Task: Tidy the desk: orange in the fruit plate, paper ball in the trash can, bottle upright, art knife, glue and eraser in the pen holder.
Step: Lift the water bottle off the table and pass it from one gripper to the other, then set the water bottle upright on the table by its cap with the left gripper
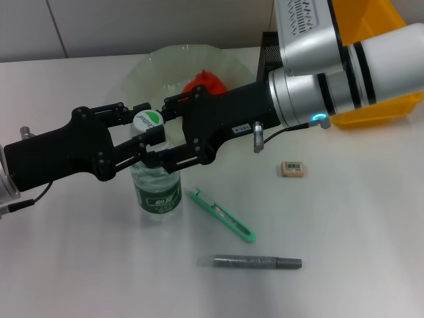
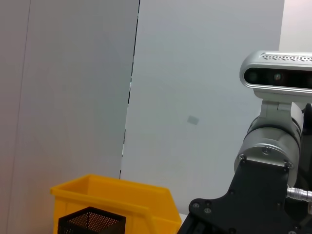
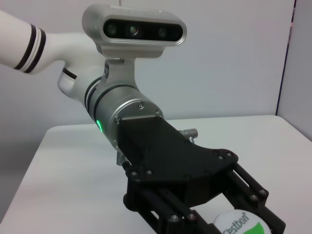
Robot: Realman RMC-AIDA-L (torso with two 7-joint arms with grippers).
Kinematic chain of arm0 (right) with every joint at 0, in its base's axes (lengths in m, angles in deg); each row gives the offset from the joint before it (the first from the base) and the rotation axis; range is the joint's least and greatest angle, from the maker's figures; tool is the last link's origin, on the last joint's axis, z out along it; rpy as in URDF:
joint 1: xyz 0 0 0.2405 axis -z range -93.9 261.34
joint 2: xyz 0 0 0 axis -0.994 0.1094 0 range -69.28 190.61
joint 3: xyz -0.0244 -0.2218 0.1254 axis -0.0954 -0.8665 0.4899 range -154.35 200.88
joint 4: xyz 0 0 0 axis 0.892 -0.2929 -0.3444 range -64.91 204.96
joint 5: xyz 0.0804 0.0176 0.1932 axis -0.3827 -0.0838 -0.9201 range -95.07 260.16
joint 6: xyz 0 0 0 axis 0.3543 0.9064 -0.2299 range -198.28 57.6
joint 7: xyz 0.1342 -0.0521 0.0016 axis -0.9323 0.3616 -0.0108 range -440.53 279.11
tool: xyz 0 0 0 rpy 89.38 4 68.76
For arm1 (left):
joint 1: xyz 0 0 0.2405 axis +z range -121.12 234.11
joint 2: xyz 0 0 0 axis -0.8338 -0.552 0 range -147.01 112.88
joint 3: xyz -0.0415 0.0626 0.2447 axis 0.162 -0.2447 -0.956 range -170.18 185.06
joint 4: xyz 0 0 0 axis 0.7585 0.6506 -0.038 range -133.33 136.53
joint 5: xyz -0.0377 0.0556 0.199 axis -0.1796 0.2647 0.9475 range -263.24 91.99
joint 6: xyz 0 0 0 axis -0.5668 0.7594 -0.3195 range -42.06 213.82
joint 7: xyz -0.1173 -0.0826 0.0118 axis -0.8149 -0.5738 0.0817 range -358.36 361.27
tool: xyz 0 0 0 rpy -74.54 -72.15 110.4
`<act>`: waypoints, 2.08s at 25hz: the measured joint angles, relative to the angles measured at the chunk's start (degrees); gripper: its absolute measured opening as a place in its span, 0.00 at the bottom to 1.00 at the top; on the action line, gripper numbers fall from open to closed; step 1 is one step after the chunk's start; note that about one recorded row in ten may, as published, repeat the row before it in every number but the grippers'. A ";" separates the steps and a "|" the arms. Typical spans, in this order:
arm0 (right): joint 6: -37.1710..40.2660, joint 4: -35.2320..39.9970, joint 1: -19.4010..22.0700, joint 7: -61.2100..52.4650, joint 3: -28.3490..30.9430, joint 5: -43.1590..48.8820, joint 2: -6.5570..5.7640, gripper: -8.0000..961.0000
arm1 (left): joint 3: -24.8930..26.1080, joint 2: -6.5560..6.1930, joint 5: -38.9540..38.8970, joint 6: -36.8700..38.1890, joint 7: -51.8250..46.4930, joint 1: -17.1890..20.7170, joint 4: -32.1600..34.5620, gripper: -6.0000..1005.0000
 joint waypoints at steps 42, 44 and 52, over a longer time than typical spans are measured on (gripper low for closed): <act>15.36 9.90 13.49 -9.00 12.83 1.21 -0.84 0.67 | 0.10 -0.25 -0.27 0.47 -2.54 0.53 3.06 0.50; 16.81 9.71 15.04 -8.81 15.46 1.29 -0.93 0.66 | 0.27 -0.25 -0.28 0.51 -2.79 0.58 3.51 0.51; 19.36 8.73 20.88 -4.97 20.86 3.24 -1.49 0.66 | 2.43 -0.43 -0.26 -3.02 -5.28 -0.01 5.64 0.52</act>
